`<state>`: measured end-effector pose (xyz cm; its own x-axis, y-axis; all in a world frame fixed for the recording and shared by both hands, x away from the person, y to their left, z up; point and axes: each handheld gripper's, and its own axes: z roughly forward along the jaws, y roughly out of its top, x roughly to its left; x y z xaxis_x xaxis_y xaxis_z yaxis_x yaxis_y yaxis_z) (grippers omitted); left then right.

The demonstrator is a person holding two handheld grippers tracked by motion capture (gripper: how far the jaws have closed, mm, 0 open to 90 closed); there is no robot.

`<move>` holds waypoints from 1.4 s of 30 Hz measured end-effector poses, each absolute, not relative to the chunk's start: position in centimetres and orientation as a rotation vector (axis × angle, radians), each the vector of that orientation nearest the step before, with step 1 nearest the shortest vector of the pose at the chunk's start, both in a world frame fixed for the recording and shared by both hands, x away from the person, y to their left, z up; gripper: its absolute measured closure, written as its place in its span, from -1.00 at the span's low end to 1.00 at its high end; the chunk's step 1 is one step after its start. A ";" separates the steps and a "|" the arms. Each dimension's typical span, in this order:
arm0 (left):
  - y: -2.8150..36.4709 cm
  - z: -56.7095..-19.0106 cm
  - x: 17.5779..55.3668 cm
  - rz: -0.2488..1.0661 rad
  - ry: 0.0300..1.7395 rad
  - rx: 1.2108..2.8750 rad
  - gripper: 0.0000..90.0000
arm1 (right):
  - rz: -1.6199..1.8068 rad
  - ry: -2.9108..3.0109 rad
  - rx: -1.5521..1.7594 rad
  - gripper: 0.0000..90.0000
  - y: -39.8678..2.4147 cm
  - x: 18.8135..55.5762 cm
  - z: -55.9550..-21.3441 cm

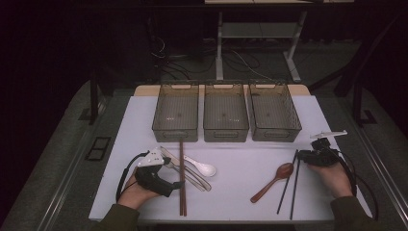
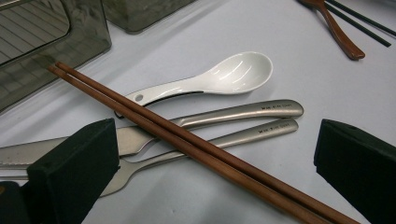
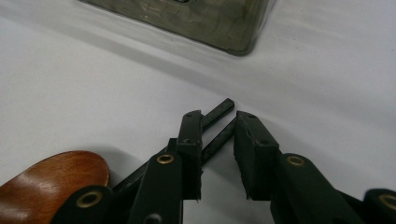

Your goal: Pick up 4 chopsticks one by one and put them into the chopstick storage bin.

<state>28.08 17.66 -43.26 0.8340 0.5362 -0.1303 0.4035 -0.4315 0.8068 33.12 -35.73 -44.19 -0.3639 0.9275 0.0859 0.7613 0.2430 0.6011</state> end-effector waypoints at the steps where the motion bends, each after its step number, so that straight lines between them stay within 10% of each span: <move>1: 17.7 -43.3 28.1 0.180 0.688 2.080 -1.00 | 0.817 2.232 1.566 0.64 -35.7 33.1 -44.2; 42: 17.5 -43.3 28.0 0.174 0.678 2.094 -1.00 | 0.774 2.214 1.543 0.61 -34.0 34.0 -43.9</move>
<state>28.02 17.52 -43.30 0.8398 0.5277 -0.1280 0.4011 -0.4441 0.8012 33.97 -33.98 -43.93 -0.3569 0.9334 0.0360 0.7524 0.2645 0.6032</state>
